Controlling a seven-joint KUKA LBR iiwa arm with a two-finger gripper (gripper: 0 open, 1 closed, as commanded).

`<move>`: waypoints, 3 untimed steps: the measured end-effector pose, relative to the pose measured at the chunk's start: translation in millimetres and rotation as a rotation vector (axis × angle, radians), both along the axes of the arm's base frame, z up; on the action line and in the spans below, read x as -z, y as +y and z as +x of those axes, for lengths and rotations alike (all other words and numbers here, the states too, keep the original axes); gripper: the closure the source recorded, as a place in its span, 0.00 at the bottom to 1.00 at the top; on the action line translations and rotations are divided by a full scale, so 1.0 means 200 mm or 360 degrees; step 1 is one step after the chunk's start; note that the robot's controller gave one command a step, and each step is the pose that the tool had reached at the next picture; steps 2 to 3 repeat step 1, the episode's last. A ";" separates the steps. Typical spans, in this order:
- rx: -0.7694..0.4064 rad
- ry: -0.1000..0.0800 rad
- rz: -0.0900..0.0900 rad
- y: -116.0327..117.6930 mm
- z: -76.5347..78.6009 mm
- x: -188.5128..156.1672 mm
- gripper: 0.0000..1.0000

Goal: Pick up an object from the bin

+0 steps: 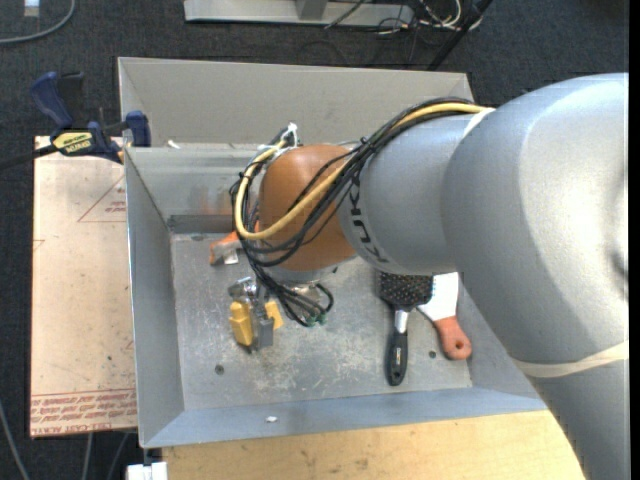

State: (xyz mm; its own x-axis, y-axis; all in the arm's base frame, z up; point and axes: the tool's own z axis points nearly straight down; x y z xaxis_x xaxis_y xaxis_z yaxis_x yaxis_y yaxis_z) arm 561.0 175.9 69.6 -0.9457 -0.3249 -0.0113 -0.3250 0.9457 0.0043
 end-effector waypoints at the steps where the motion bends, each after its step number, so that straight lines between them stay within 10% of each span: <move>1: 0.0001 0.0000 0.0000 0.00 0.00 0.00 1.00; 3: 0.0001 0.0000 0.0000 0.00 0.00 0.00 1.00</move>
Offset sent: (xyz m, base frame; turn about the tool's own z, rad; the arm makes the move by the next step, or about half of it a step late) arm 0.0000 0.0000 0.0000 0.0000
